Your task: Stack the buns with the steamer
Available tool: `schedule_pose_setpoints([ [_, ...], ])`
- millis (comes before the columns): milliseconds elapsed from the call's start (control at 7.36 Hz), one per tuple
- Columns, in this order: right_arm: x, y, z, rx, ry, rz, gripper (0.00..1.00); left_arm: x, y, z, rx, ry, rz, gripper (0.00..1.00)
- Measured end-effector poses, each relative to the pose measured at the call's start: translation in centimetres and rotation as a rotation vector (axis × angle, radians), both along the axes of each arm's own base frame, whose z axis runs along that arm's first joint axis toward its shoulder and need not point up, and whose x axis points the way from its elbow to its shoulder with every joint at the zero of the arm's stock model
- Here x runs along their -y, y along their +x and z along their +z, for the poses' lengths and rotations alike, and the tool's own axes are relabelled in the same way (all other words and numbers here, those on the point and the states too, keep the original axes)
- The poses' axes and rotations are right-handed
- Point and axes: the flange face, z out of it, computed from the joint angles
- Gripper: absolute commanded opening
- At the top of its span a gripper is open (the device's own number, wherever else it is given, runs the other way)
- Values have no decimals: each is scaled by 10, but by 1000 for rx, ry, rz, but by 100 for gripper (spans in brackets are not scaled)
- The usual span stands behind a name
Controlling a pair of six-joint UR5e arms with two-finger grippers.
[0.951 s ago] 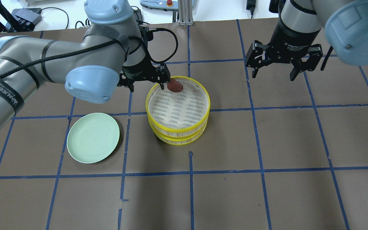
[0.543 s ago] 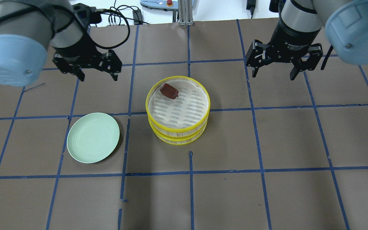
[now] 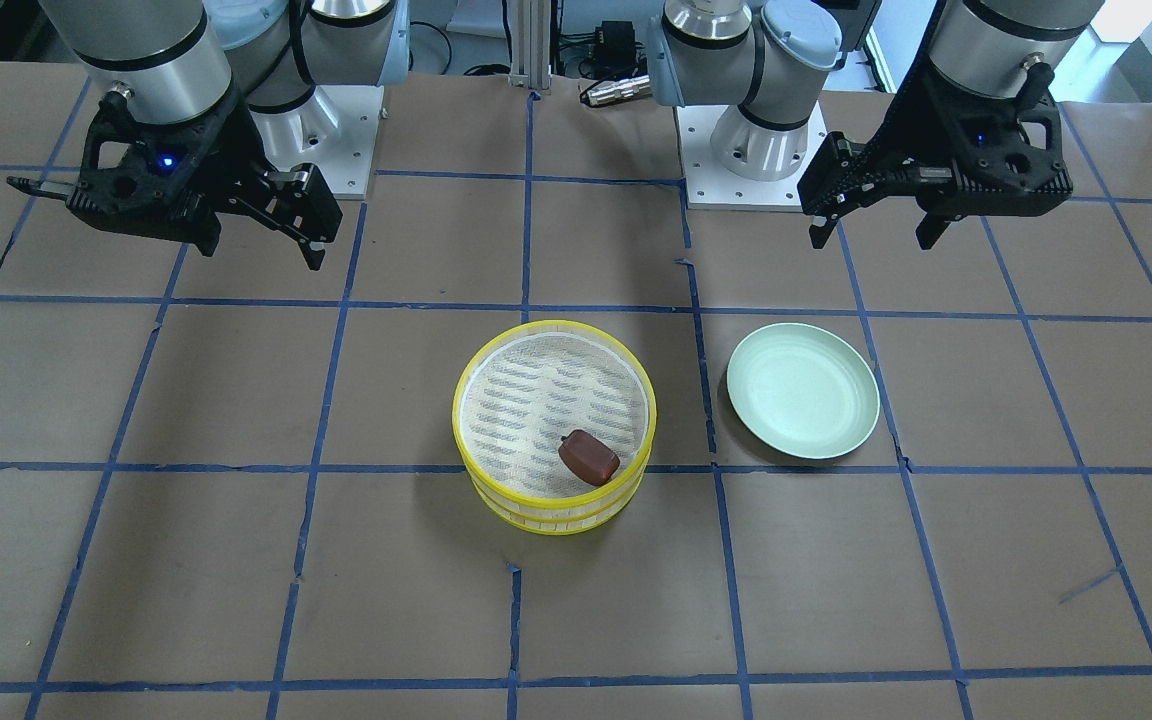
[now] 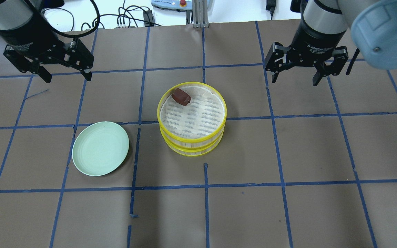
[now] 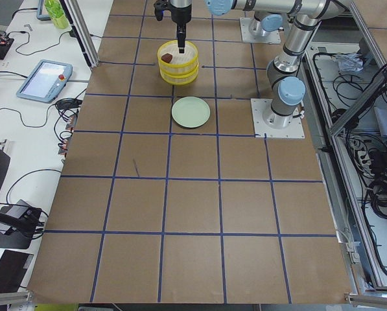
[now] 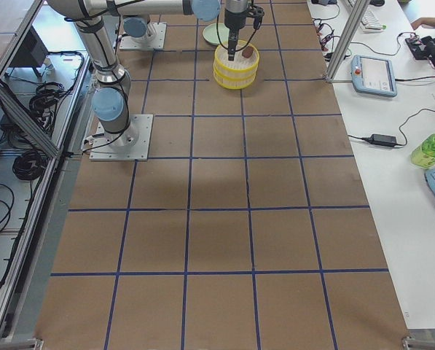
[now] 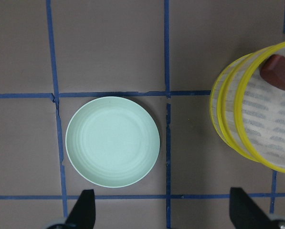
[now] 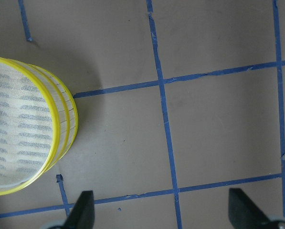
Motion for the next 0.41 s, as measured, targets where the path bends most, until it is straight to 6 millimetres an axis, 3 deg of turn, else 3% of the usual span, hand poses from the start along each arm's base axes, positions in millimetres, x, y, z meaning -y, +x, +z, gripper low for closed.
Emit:
schedule_pose_setpoints([
  [407, 0, 0, 0, 0, 1, 1, 100, -3, -6, -9, -9, 22, -8, 100],
])
